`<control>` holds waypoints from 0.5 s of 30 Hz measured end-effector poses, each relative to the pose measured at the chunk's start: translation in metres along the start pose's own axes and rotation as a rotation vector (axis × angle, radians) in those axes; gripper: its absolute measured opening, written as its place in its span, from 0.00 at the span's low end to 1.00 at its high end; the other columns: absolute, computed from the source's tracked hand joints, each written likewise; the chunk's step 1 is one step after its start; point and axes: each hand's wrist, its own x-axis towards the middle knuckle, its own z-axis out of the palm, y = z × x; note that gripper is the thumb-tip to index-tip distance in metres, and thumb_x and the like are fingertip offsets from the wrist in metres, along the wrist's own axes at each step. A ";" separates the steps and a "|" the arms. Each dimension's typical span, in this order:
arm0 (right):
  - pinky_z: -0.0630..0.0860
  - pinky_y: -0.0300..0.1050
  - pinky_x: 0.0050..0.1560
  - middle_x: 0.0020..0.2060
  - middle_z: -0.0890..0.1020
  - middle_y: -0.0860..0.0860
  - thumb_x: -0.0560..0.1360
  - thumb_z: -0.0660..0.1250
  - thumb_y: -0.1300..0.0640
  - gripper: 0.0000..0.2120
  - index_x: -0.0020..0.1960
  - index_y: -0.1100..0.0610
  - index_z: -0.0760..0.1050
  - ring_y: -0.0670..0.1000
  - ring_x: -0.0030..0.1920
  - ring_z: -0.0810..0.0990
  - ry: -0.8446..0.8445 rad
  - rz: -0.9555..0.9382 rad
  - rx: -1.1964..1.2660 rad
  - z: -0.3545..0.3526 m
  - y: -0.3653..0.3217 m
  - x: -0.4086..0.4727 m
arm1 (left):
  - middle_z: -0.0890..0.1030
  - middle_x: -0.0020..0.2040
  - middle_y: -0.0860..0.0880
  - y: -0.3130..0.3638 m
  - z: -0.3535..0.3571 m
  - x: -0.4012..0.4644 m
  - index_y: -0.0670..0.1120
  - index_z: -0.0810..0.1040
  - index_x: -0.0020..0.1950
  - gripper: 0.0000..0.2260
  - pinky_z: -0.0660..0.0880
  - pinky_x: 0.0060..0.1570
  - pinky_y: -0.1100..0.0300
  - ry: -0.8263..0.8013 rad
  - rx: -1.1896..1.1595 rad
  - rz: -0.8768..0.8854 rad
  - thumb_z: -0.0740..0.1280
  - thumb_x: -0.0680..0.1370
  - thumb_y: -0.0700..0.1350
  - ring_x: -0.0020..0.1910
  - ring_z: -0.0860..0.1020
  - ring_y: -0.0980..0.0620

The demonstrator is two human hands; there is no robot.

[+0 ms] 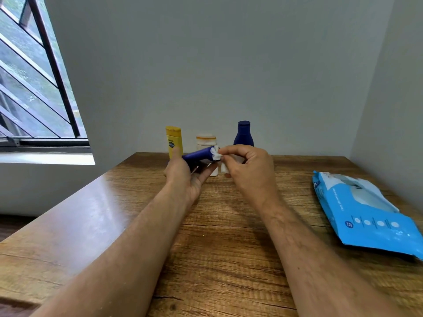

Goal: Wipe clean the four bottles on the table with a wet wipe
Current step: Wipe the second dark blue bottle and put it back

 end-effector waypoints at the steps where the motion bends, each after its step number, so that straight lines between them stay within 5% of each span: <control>1: 0.83 0.45 0.47 0.45 0.83 0.39 0.75 0.73 0.60 0.07 0.49 0.48 0.85 0.40 0.48 0.81 0.003 0.001 -0.004 -0.001 0.000 0.000 | 0.78 0.60 0.33 0.000 0.000 0.001 0.44 0.63 0.72 0.21 0.82 0.33 0.44 -0.001 0.018 0.007 0.63 0.83 0.51 0.51 0.83 0.35; 7: 0.73 0.27 0.43 0.43 0.81 0.45 0.74 0.73 0.63 0.08 0.48 0.52 0.85 0.38 0.45 0.79 -0.025 -0.228 -0.087 0.005 -0.012 -0.005 | 0.79 0.61 0.33 -0.001 0.001 0.009 0.41 0.64 0.73 0.22 0.81 0.33 0.51 -0.005 0.073 0.094 0.64 0.82 0.44 0.44 0.84 0.42; 11: 0.74 0.28 0.44 0.44 0.82 0.45 0.74 0.72 0.63 0.08 0.48 0.50 0.85 0.38 0.46 0.79 0.006 -0.198 -0.085 0.004 -0.008 -0.003 | 0.80 0.53 0.34 -0.001 0.002 0.003 0.39 0.66 0.70 0.17 0.81 0.32 0.52 -0.041 0.029 0.065 0.61 0.83 0.43 0.42 0.84 0.42; 15: 0.78 0.31 0.45 0.46 0.82 0.47 0.75 0.72 0.61 0.08 0.50 0.51 0.84 0.39 0.47 0.80 0.042 -0.137 -0.084 0.001 -0.002 -0.001 | 0.79 0.56 0.33 0.000 0.003 -0.006 0.39 0.67 0.65 0.12 0.83 0.33 0.51 -0.069 0.005 0.031 0.60 0.84 0.44 0.47 0.83 0.40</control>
